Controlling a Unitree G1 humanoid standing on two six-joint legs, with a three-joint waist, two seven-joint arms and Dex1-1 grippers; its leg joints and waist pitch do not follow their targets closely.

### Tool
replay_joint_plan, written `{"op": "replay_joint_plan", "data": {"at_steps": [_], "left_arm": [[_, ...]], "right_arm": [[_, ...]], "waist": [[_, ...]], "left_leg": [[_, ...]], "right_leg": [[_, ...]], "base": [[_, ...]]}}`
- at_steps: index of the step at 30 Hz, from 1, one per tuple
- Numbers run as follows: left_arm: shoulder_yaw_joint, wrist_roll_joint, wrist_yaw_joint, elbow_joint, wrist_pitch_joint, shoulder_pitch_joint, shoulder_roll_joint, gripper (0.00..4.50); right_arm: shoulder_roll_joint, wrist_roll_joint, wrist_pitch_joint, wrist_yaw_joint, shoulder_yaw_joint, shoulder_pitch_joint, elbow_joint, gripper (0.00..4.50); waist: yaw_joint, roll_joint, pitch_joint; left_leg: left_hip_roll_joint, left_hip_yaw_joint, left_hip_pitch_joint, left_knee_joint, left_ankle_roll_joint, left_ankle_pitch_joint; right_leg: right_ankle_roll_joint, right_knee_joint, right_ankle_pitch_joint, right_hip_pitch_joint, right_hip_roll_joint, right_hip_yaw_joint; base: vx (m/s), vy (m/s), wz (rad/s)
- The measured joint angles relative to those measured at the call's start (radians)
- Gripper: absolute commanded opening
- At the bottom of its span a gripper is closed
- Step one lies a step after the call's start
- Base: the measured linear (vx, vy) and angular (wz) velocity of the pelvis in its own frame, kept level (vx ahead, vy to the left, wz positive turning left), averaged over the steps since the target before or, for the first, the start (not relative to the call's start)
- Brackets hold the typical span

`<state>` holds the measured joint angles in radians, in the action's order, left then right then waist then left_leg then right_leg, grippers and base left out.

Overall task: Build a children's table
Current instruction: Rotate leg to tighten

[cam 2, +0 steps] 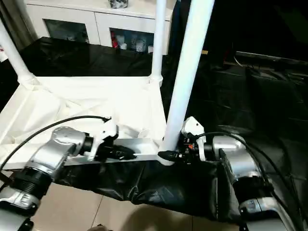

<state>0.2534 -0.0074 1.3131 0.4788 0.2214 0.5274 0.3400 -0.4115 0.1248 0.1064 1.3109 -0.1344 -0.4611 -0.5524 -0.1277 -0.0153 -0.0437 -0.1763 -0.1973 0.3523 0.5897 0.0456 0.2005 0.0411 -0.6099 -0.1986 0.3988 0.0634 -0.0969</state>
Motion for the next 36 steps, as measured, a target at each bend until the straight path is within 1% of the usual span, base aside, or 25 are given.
{"op": "replay_joint_plan", "data": {"at_steps": [7, 11, 12, 14, 15, 16, 17, 19, 22, 24, 27, 28, 29, 31, 33, 36], "left_arm": [[0.000, -0.006, 0.017, 0.000, 0.011, 0.000, 0.008, 0.00], [-0.002, -0.006, -0.008, 0.007, 0.013, -0.001, -0.004, 0.00], [-0.006, -0.003, -0.032, 0.010, 0.011, 0.000, -0.010, 0.00], [-0.017, 0.008, -0.083, 0.022, 0.010, 0.003, -0.028, 0.00], [-0.025, 0.016, -0.132, 0.033, 0.014, 0.008, -0.044, 0.00], [-0.032, 0.023, -0.160, 0.042, 0.018, 0.014, -0.054, 0.00], [-0.036, 0.026, -0.186, 0.046, 0.022, 0.017, -0.064, 0.00], [-0.045, 0.046, -0.270, 0.053, 0.043, 0.028, -0.095, 0.00], [-0.056, 0.059, -0.360, 0.056, 0.070, 0.035, -0.133, 0.00], [-0.065, 0.080, -0.432, 0.077, 0.081, 0.054, -0.172, 0.00], [-0.065, 0.084, -0.462, 0.081, 0.083, 0.059, -0.188, 0.00], [-0.066, 0.084, -0.462, 0.081, 0.083, 0.059, -0.188, 0.00], [-0.065, 0.083, -0.462, 0.081, 0.083, 0.059, -0.189, 0.00], [-0.064, 0.083, -0.458, 0.081, 0.083, 0.059, -0.188, 0.00], [-0.064, 0.083, -0.449, 0.081, 0.077, 0.059, -0.183, 0.00], [-0.063, 0.081, -0.421, 0.081, 0.067, 0.059, -0.169, 0.00]], "right_arm": [[0.005, 0.002, 0.006, 0.005, 0.000, 0.019, 0.026, 2.56], [0.015, 0.012, 0.014, -0.036, 0.019, 0.047, 0.046, 2.56], [0.029, 0.011, 0.015, -0.077, 0.033, 0.052, 0.046, 2.56], [0.066, 0.003, 0.010, -0.165, 0.065, 0.058, 0.033, 2.56], [0.105, -0.005, 0.012, -0.258, 0.090, 0.051, 0.012, 2.56], [0.129, -0.010, 0.013, -0.316, 0.102, 0.040, -0.005, 2.56], [0.141, -0.015, 0.014, -0.362, 0.104, 0.031, -0.015, 2.56], [0.203, -0.032, 0.010, -0.515, 0.131, 0.009, -0.046, 2.56], [0.276, -0.047, 0.012, -0.693, 0.168, -0.018, -0.082, 2.51], [0.334, -0.067, 0.010, -0.845, 0.200, -0.054, -0.121, 2.51], [0.353, -0.079, -0.009, -0.906, 0.206, -0.065, -0.138, 2.51], [0.354, -0.080, -0.018, -0.909, 0.206, -0.065, -0.140, 2.85], [0.354, -0.080, -0.026, -0.910, 0.206, -0.065, -0.144, 2.85], [0.357, -0.076, -0.033, -0.910, 0.207, -0.067, -0.149, 3.19], [0.362, -0.061, -0.033, -0.904, 0.207, -0.067, -0.147, 3.22], [0.357, -0.058, -0.032, -0.865, 0.207, -0.060, -0.134, 3.62]], "waist": [[0.000, 0.001, 0.000], [-0.003, 0.000, 0.000], [-0.003, 0.000, 0.000], [0.004, -0.001, 0.001], [0.013, -0.002, 0.000], [0.018, -0.002, 0.000], [0.020, -0.003, 0.000], [0.027, -0.006, 0.001], [0.034, -0.006, 0.001], [0.037, -0.007, 0.001], [0.036, -0.006, 0.002], [0.036, -0.006, 0.002], [0.036, -0.006, 0.002], [0.036, -0.004, 0.002], [0.036, -0.003, 0.001], [0.038, -0.003, 0.001]], "left_leg": [[0.000, 0.000, 0.000, 0.000, 0.000, 0.000], [0.000, 0.000, -0.001, 0.000, 0.000, 0.000], [0.000, 0.000, -0.002, 0.000, 0.001, 0.000], [0.000, 0.000, -0.003, 0.001, 0.005, 0.002], [0.000, 0.000, -0.003, 0.001, 0.005, 0.003], [0.000, 0.000, -0.004, 0.001, 0.005, 0.003], [0.000, 0.000, -0.004, 0.000, 0.006, 0.003], [0.000, 0.001, -0.004, 0.000, 0.006, 0.003], [0.001, 0.001, -0.005, 0.001, 0.006, 0.002], [0.001, 0.001, -0.004, 0.001, 0.007, 0.002], [0.001, 0.001, -0.004, 0.000, 0.007, 0.002], [0.001, 0.001, -0.004, -0.001, 0.007, 0.002], [0.001, 0.001, -0.004, -0.002, 0.007, 0.002], [0.001, 0.001, -0.004, -0.003, 0.007, 0.002], [0.001, 0.001, -0.004, -0.003, 0.007, 0.002], [0.001, 0.001, -0.004, -0.003, 0.007, 0.002]], "right_leg": [[0.000, 0.000, 0.000, 0.000, 0.000, 0.000], [0.000, 0.000, 0.000, -0.001, 0.000, 0.000], [0.001, 0.000, 0.000, -0.002, 0.000, 0.000], [0.001, 0.000, 0.001, -0.003, 0.000, 0.000], [-0.002, 0.000, -0.001, -0.005, 0.000, 0.000], [-0.002, 0.000, -0.001, -0.006, 0.000, 0.000], [-0.003, 0.000, -0.001, -0.006, 0.000, 0.000], [-0.003, 0.000, -0.001, -0.006, 0.000, 0.000], [-0.003, 0.000, 0.000, -0.007, 0.000, 0.000], [-0.003, 0.001, 0.000, -0.007, 0.000, 0.000], [-0.002, 0.001, 0.000, -0.008, 0.001, 0.001], [-0.001, 0.001, 0.001, -0.008, 0.001, 0.001], [-0.001, 0.001, 0.001, -0.008, 0.001, 0.001], [-0.001, 0.001, 0.001, -0.007, 0.001, 0.001], [0.000, 0.001, 0.001, -0.007, 0.001, 0.000], [0.000, 0.001, 0.001, -0.006, 0.001, 0.001]], "base": [[0.000, 0.000, 0.00], [0.000, 0.000, 0.00], [0.000, 0.000, 0.00], [0.000, 0.000, 0.00], [0.000, 0.000, 0.00], [0.000, 0.000, 0.00], [0.000, 0.000, 0.00], [0.000, 0.000, 0.00], [0.000, 0.000, 0.00], [0.000, 0.000, 0.00], [0.000, 0.000, 0.00], [0.000, 0.000, 0.00], [0.000, 0.000, 0.00], [0.000, 0.000, 0.00], [0.000, 0.000, 0.00], [0.000, 0.000, 0.00]]}}
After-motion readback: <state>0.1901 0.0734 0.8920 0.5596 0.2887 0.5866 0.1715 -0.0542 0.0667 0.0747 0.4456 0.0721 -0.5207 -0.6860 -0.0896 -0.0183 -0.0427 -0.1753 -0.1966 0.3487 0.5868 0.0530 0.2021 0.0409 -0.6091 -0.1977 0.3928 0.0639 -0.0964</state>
